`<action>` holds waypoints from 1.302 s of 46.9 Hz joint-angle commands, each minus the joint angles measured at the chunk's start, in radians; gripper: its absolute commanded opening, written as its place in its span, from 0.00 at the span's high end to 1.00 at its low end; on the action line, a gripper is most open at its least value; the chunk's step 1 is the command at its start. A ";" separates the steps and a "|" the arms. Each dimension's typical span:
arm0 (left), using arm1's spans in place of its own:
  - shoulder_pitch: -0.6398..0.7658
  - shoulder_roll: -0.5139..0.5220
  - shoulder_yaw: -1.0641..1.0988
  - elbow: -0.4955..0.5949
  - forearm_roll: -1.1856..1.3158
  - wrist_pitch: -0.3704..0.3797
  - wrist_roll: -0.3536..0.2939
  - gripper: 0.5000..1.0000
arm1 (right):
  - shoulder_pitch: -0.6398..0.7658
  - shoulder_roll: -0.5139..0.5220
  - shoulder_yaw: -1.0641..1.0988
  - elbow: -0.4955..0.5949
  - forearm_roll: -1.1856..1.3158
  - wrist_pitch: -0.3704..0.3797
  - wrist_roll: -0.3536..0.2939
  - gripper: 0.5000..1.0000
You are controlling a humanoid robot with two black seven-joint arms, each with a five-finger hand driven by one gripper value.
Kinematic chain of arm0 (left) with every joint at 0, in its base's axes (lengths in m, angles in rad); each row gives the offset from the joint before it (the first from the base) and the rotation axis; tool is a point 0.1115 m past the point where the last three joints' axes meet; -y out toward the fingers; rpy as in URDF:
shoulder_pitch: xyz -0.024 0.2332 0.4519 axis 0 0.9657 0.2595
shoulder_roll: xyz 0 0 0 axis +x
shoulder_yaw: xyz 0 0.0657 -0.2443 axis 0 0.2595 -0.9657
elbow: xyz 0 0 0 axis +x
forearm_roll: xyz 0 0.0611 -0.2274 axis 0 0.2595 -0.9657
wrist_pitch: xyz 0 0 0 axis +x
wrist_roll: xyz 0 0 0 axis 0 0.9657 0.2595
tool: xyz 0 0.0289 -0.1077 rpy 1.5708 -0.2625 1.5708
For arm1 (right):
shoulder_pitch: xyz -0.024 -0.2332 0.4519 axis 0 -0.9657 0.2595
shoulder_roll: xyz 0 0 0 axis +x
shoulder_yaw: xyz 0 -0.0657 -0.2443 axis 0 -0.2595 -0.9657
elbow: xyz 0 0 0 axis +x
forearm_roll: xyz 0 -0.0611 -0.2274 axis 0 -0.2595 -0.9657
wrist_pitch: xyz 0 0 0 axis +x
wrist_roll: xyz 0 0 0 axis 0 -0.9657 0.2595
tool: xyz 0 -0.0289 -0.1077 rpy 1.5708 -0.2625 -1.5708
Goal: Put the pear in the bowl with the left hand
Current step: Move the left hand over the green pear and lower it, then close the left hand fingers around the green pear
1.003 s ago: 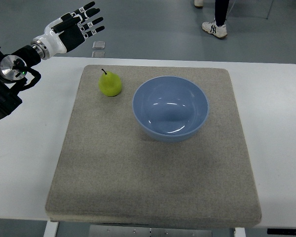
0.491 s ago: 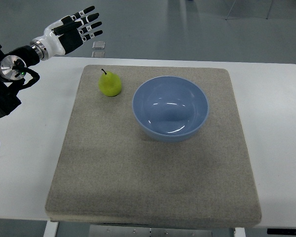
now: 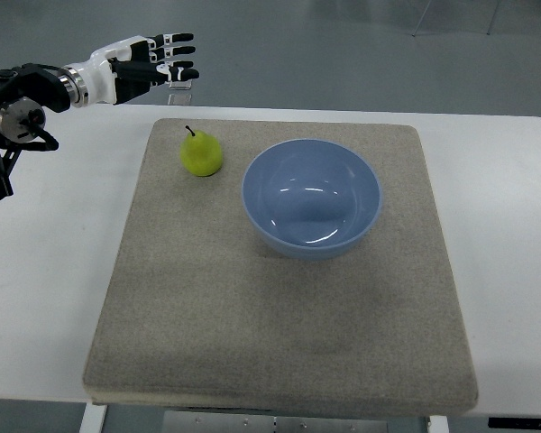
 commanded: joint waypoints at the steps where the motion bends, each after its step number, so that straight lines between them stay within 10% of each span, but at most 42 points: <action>1: -0.002 0.006 0.000 -0.053 0.153 0.000 -0.030 0.01 | 0.000 0.000 0.000 0.000 0.000 0.000 0.000 0.15; 29: 0.006 -0.005 0.003 -0.233 0.963 0.082 -0.041 0.02 | 0.000 0.000 0.000 0.000 0.000 0.000 0.000 0.15; 56: -0.001 -0.047 0.231 -0.230 1.026 0.292 -0.041 0.02 | 0.000 0.000 0.000 0.000 0.000 0.000 0.000 0.15; 61: -0.002 -0.046 0.231 -0.230 1.026 0.292 -0.041 0.19 | 0.000 0.000 0.000 0.000 0.000 0.000 0.000 0.15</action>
